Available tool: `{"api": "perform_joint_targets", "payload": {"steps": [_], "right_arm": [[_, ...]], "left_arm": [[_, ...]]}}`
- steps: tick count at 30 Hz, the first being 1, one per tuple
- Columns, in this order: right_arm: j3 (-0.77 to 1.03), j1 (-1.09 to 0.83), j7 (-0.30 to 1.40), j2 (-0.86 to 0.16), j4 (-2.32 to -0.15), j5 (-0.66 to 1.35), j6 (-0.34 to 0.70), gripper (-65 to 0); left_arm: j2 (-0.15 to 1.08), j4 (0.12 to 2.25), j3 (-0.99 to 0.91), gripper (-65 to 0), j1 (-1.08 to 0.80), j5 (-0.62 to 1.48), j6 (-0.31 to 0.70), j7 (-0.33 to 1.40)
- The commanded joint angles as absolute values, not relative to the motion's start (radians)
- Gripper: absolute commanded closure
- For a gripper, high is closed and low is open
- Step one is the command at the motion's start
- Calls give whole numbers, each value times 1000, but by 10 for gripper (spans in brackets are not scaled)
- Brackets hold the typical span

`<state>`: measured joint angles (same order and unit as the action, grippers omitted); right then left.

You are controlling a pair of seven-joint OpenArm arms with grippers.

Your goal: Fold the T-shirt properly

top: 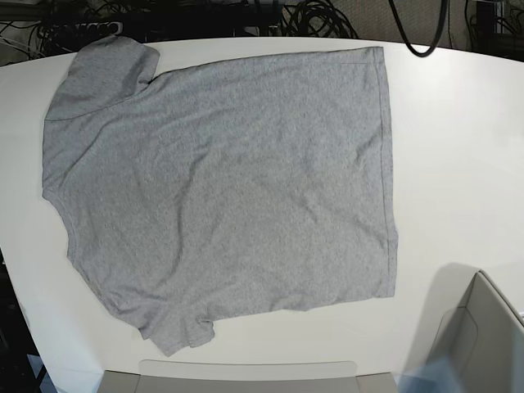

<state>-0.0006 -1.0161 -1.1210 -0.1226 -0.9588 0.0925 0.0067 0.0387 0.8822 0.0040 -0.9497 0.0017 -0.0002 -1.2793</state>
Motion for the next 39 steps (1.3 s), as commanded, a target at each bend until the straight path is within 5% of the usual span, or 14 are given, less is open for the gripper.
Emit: {"api": "perform_joint_targets", "payload": {"steps": [1,12,21,29,39], "right_arm": [[1,-1070,-1148,-127,-1013,102,8,0],[-7,-1309,-1066,-254,-1491,369,8,0],[-5,-1309,-918,-400,-1696,598,8,-2],[-8,-1309,-880,-545,-1713,889,8,-203],[-8,-1309,-880,-641,-1716,1127,8,-286]], "left_arm": [[39,928,1,-4,-1007,5,-7,-1339],[56,1214,-1,-59,-1119,5,-10,-1339],[56,1382,1,-96,-1119,1,-4,-1311],[56,1521,1,-103,-1119,-1,-2,-1112],[96,1558,10,-103,-1112,-1,-2,-1000]]}}
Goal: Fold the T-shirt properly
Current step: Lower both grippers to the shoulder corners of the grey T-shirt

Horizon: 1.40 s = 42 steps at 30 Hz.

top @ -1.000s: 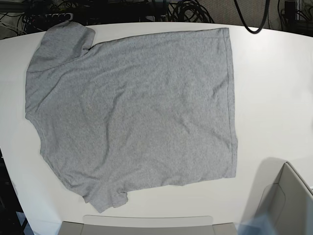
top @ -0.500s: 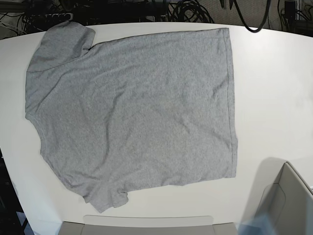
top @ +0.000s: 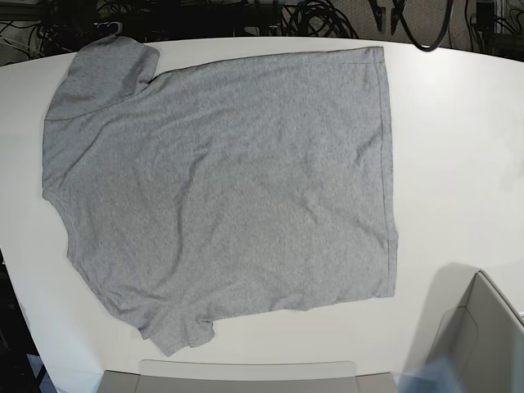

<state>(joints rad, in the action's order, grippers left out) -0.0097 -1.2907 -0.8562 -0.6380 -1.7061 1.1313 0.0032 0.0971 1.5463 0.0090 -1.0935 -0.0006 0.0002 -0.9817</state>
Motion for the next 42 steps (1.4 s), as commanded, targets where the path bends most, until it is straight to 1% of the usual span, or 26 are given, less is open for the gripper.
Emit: {"api": "perform_joint_targets", "payload": {"steps": [1,13,17,19,20,25,30,35,40,42], "right_arm": [[-8,-1309,-880,-648,-1716,1156,8,-293],[-8,-1309,-878,-808,-1713,1343,8,-299],[-19,-1308,-877,-858,-1712,1437,8,-298],[-45,-1276,-877,-883,-1707,1478,10,-298],[-56,-1264,-877,-897,-1705,1484,16,-298],[-107,-1196,-877,-943,-1704,1484,110,-298],[-156,-1125,-855,-998,-1678,1484,136,-298],[-165,-1015,-708,-987,-1600,1484,137,-298],[-163,-903,-585,-911,-1503,1484,137,-298],[-139,-888,-549,-883,-1475,1484,137,-298]], "left_arm": [[96,1558,10,-103,-1112,-1,-2,-993],[96,1557,12,-103,-1106,-1,-2,-986],[96,1560,12,-103,-1099,-1,-2,-937],[97,1560,12,-103,-1089,-1,-2,-926],[97,1557,12,-103,-1087,1,-4,-928],[97,1558,12,-103,-1084,1,-4,-928],[97,1558,12,-103,-1081,1,-5,-926],[97,1555,12,-103,-1070,1,-7,-926],[97,1555,12,-103,-1070,1,-7,-926],[97,1555,12,-103,-1070,1,-8,-926]]}}
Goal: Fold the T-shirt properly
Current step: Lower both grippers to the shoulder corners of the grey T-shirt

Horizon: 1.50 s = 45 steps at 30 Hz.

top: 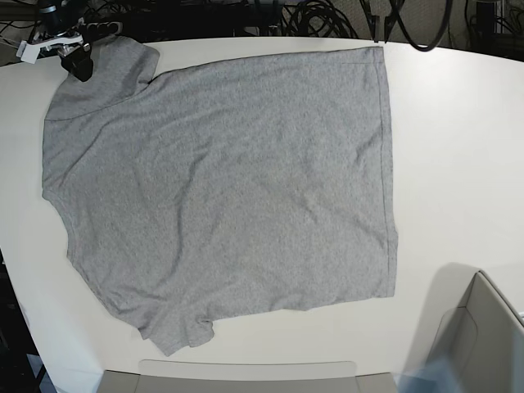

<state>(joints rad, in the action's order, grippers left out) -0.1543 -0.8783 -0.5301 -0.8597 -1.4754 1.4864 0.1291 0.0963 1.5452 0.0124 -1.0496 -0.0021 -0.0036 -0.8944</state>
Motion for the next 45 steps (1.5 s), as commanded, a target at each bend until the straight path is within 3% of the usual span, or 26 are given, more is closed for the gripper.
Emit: {"api": "perform_joint_targets", "payload": {"steps": [1,9,20,31,39,45], "right_arm": [[-122,-886,-527,-874,-1461,1484,137,-298],[101,-880,-288,-765,-1432,1484,200,-298],[392,-915,-108,-584,-1454,1484,202,-298],[513,-748,297,-509,-1389,1484,255,-298],[538,-769,305,-418,-1397,1372,257,-298],[539,-760,407,-389,-1399,1365,335,-298]], "left_arm": [[97,1555,12,-103,-1070,1,-8,-926],[97,1557,12,-103,-1069,1,-8,-917],[93,1560,10,-103,-1050,1,-5,-862],[96,1560,12,-103,-1049,1,-7,-862],[96,1560,12,-103,-1047,1,-5,-860],[96,1570,12,-103,-1047,1,-4,-858]]}}
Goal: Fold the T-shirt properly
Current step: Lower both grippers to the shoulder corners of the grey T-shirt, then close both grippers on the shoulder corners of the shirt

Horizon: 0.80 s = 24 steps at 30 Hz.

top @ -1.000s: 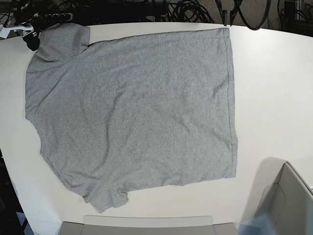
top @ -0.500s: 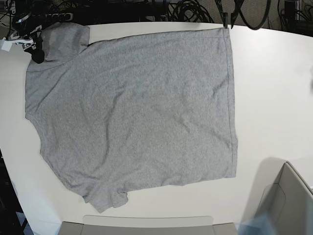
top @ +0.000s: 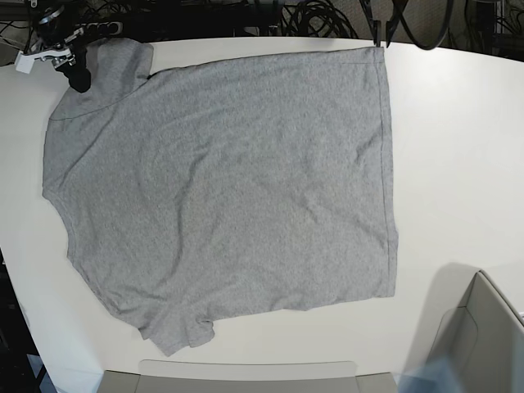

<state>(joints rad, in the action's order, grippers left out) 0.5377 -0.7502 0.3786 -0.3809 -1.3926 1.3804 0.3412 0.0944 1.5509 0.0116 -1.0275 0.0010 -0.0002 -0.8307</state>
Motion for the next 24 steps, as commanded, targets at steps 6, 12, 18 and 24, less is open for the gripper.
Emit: {"api": "perform_joint_targets", "payload": {"steps": [6,12,18,24], "right_arm": [[539,-762,437,-389,-1399,1363,337,-298],[539,-769,437,-397,-1399,1362,337,-298],[539,-771,440,-397,-1395,1348,337,-298],[539,-763,443,-390,-1399,1282,337,-298]], "left_arm": [[99,1661,44,-119,-1047,5,-2,-737],[99,1807,125,-243,-1047,7,-2,-576],[131,1828,162,-270,-1043,74,25,-440],[292,1886,139,-270,-995,530,170,-214]]}}
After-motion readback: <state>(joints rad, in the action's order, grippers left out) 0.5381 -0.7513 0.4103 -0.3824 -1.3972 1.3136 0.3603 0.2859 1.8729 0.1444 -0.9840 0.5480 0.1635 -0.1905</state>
